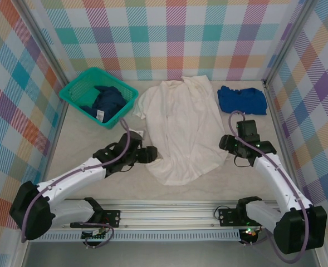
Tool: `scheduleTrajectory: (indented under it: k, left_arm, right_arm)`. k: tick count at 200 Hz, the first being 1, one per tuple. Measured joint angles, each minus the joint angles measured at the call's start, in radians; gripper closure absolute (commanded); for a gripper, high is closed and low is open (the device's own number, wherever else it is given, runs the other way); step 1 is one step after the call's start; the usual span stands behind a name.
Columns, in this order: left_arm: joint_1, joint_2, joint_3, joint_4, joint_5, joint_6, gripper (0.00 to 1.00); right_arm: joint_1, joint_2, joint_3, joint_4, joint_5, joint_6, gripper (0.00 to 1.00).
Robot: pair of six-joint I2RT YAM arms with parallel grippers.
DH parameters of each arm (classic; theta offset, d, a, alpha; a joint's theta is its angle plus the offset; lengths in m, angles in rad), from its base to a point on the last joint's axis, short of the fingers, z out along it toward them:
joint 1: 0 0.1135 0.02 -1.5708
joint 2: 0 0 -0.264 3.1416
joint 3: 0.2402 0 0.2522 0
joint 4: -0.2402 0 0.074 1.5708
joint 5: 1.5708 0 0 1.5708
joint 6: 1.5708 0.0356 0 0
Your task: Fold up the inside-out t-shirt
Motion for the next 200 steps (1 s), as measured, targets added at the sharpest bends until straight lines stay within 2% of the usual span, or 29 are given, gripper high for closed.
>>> scheduleTrajectory:
  k: [14,29,59,93,131,147,164,188,200]
  left_arm:
    - [-0.1,0.064,0.048,0.028,-0.007,0.087,0.31]
    - [-0.215,0.214,0.145,0.064,0.006,0.198,0.32]
    - [-0.356,0.496,0.333,0.09,0.019,0.356,0.33]
    - [-0.391,0.727,0.471,0.105,0.018,0.449,0.34]
    - [-0.391,0.865,0.573,0.082,0.002,0.502,0.41]
    - [-0.391,0.893,0.593,0.079,-0.004,0.513,0.49]
    - [-0.391,0.9,0.596,0.076,-0.008,0.523,0.63]
    - [-0.39,0.906,0.601,0.076,-0.027,0.533,0.88]
    - [-0.389,0.907,0.601,0.077,-0.037,0.546,0.96]
  right_arm:
    - [0.003,0.044,0.013,0.001,-0.028,-0.018,0.34]
    - [-0.021,0.099,0.041,0.002,-0.057,-0.035,0.33]
    - [-0.114,0.159,0.118,0.011,-0.119,-0.071,0.31]
    - [-0.208,0.165,0.153,0.052,-0.156,-0.086,0.31]
    - [-0.219,0.164,0.145,0.068,-0.185,-0.087,0.3]
    - [-0.219,0.162,0.13,0.073,-0.198,-0.086,0.3]
    - [-0.219,0.162,0.118,0.074,-0.208,-0.086,0.3]
    - [-0.219,0.161,0.114,0.074,-0.222,-0.087,0.3]
    - [-0.219,0.159,0.114,0.074,-0.227,-0.087,0.3]
